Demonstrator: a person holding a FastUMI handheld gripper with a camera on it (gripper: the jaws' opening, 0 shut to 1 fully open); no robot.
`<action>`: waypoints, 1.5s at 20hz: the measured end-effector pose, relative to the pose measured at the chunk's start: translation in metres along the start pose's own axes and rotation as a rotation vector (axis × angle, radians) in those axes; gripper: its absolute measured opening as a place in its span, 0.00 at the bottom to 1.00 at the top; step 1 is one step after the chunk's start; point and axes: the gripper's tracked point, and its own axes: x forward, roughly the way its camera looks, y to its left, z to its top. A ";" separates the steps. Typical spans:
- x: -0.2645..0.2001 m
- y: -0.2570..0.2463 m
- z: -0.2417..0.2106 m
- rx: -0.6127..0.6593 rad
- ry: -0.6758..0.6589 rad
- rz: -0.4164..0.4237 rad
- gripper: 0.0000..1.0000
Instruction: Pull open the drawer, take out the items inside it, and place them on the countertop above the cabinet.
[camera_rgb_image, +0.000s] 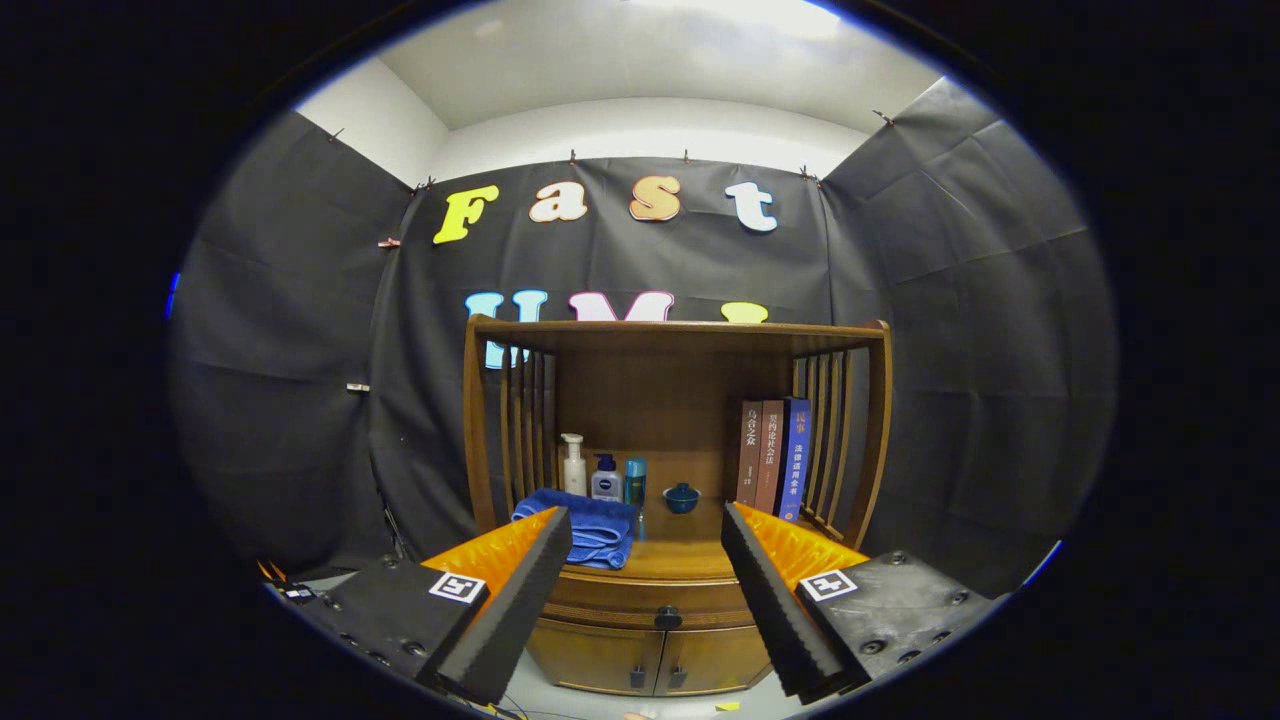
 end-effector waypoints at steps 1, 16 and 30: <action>0.001 -0.002 -0.005 0.006 0.004 0.000 0.98; 0.091 -0.026 -0.193 0.064 0.227 -0.042 0.99; 0.149 -0.022 -0.319 0.088 0.409 -0.038 0.88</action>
